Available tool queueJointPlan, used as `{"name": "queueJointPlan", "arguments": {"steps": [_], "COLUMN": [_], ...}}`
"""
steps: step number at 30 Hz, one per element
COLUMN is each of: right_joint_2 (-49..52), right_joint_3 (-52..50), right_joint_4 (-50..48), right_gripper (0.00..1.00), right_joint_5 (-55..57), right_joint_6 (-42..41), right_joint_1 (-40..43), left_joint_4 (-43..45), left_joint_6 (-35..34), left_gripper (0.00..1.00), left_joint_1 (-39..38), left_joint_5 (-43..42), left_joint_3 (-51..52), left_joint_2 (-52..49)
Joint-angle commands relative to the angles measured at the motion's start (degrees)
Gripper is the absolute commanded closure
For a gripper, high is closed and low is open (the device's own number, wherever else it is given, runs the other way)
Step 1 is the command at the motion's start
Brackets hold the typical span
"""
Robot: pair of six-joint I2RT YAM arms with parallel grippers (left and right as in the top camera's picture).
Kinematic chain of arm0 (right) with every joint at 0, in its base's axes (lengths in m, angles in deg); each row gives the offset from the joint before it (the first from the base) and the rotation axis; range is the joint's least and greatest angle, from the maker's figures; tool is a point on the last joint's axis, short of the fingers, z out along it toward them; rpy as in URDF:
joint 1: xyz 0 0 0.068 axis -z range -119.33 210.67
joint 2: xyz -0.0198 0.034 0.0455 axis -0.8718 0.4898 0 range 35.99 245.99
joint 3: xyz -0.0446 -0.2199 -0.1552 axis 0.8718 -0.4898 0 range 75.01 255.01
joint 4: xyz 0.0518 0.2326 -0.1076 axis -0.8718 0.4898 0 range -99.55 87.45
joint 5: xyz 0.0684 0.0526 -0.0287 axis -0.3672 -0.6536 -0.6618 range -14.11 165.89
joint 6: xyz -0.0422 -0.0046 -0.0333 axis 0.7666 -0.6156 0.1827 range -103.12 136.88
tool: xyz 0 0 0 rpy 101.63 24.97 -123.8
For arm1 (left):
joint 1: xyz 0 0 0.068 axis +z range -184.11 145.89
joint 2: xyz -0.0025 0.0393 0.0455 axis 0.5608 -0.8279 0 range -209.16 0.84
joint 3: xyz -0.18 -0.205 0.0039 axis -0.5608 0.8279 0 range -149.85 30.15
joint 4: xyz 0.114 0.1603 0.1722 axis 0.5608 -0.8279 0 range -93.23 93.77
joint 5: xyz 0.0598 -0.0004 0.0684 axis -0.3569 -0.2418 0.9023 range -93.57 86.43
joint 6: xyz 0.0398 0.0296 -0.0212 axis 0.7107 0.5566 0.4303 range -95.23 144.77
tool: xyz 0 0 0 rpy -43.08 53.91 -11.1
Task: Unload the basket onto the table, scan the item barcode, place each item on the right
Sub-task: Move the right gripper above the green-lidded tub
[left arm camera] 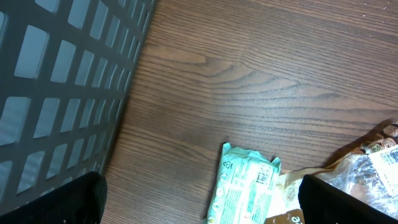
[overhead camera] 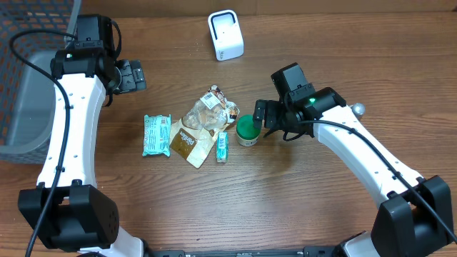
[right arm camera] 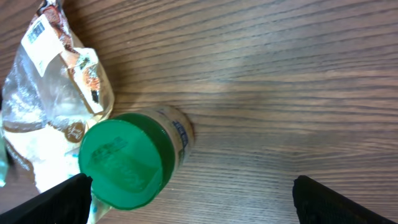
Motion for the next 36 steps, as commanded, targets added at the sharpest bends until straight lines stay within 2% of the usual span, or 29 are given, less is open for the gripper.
{"name": "queueJointPlan", "arguments": {"steps": [1, 11, 36], "right_joint_2": [-1.2, -1.2, -1.2], "right_joint_3": [-0.3, -0.3, -0.3], "right_joint_4": [-0.4, -5.9, -5.9], "right_gripper": [0.0, 0.0, 0.0], "right_joint_5": [2.4, 2.4, 2.3], "right_joint_6": [-0.5, -0.4, -0.4], "right_joint_1": [-0.1, -0.1, -0.1], "left_joint_4": [0.0, 0.0, 0.0], "left_joint_6": [0.1, 0.1, 0.1], "left_gripper": [0.0, 0.0, 0.0], "left_joint_1": [0.0, 0.0, 0.0], "left_joint_5": [0.3, 0.3, 0.3], "left_joint_3": [-1.0, -1.0, -1.0], "left_joint_2": [0.4, 0.4, 0.4]}}
